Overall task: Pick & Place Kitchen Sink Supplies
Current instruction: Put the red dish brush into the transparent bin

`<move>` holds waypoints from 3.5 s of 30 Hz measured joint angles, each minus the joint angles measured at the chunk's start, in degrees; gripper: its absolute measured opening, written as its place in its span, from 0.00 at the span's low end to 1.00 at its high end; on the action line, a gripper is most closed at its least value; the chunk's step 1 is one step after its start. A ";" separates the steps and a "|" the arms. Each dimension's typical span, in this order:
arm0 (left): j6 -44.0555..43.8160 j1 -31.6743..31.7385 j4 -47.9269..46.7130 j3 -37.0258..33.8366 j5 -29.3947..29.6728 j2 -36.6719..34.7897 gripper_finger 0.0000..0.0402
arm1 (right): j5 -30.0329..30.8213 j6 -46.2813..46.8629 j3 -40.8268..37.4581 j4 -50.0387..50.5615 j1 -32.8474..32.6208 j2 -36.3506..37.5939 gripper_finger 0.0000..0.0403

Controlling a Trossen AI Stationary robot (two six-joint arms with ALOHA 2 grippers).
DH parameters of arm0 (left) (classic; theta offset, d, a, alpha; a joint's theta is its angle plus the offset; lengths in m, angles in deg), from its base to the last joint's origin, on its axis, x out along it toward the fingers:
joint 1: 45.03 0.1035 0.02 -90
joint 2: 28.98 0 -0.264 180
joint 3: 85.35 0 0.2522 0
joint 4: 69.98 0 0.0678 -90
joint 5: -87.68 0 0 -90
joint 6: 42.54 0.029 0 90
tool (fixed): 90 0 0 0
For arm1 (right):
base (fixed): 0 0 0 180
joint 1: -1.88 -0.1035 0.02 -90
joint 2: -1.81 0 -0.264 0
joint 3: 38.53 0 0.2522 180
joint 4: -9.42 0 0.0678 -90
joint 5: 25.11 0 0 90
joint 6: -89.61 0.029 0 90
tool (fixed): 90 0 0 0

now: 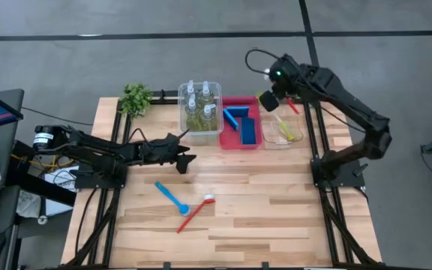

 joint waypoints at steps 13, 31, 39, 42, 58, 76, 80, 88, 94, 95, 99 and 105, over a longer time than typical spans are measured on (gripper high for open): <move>-0.22 -0.74 0.24 0.00 0.66 0.00 0.68 | -9.65 2.93 -46.18 -36.46 11.74 13.28 0.03; 1.07 -0.33 0.37 0.00 1.37 0.02 0.68 | -6.41 3.65 -49.23 -41.67 11.73 5.82 0.06; 1.07 -0.33 0.37 0.02 1.51 0.02 0.68 | -2.35 3.46 -49.23 -41.69 11.80 3.79 0.07; 1.06 -0.33 0.37 0.02 1.51 0.02 0.68 | -2.19 3.45 -49.23 -41.84 11.68 3.83 0.09; 1.05 -0.33 0.37 0.04 1.51 0.02 0.68 | -0.38 4.08 -49.23 -41.79 10.21 6.11 0.28; -0.02 -0.35 0.37 0.04 -7.52 0.04 0.68 | 8.64 9.43 -49.21 -51.10 -15.40 26.82 0.25; 2.59 -1.03 0.37 0.04 -9.04 0.04 0.68 | 14.52 13.49 -49.21 -51.04 -25.80 26.54 0.25; 7.04 -3.01 0.56 0.04 -15.39 0.04 0.68 | 26.89 25.06 -49.21 -57.29 -47.81 16.79 0.25; 7.04 -9.03 2.43 0.04 -16.54 0.04 0.68 | 27.66 32.62 -49.21 -65.98 -57.82 5.95 0.25; 7.04 -10.42 2.90 0.04 -16.54 0.04 0.68 | 27.66 34.03 -49.21 -67.36 -59.12 4.11 0.25; 7.06 -15.78 3.43 0.04 -16.00 0.04 0.68 | 27.77 40.95 -49.21 -71.35 -63.00 -1.60 0.25; 6.86 -23.10 3.41 0.04 -7.08 0.04 0.68 | 24.35 46.55 -49.08 -71.53 -67.45 -6.28 0.25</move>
